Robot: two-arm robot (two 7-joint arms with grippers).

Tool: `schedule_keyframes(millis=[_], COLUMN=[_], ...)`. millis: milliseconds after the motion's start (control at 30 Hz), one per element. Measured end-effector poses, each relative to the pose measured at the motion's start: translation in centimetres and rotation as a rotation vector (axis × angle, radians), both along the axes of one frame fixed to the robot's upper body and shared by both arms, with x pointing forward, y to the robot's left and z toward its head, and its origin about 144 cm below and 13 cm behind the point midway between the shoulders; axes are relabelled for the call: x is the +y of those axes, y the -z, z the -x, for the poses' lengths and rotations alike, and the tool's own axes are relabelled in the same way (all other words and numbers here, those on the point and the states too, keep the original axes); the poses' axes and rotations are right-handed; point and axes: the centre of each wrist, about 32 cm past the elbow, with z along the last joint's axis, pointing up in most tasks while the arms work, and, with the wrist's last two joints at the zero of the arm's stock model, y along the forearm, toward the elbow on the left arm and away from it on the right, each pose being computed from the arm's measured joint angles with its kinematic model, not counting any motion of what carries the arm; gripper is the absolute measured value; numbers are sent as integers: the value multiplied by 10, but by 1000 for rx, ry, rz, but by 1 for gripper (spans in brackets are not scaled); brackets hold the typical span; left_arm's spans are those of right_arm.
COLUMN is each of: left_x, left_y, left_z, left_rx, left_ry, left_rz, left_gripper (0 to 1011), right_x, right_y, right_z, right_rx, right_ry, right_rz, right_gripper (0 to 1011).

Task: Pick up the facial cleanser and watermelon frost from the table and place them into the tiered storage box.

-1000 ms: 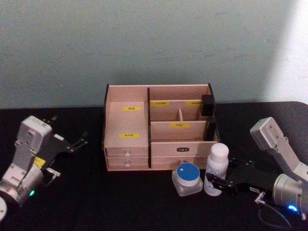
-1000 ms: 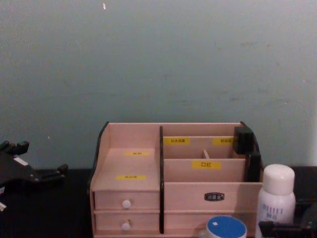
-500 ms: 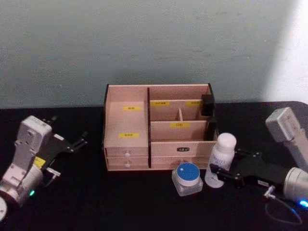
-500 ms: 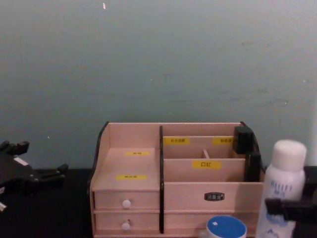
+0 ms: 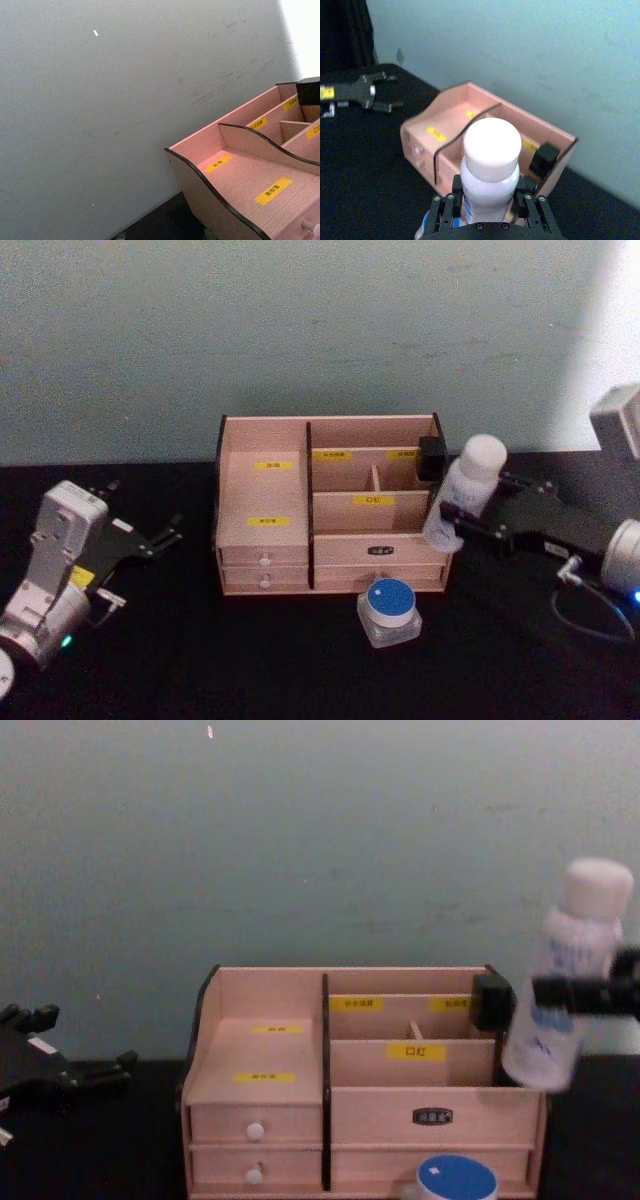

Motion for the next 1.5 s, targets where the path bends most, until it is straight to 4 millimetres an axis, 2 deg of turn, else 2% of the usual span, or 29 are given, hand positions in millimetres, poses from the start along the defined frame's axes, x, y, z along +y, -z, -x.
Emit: schedule_keyframes(millis=[300, 833, 1500], left_x=[0, 0, 0], left_y=[0, 0, 0], left_z=[0, 0, 0], left_rx=[0, 0, 0], left_ry=[0, 0, 0], left_rz=[0, 0, 0], left_gripper=[1001, 1001, 1001], right_x=[16, 47, 70], right_y=[-13, -15, -17], right_z=[-25, -69, -104], right_rx=[-45, 9, 84], right_ry=[-17, -50, -58], right_rz=[-15, -21, 10], right_gripper=[596, 596, 596])
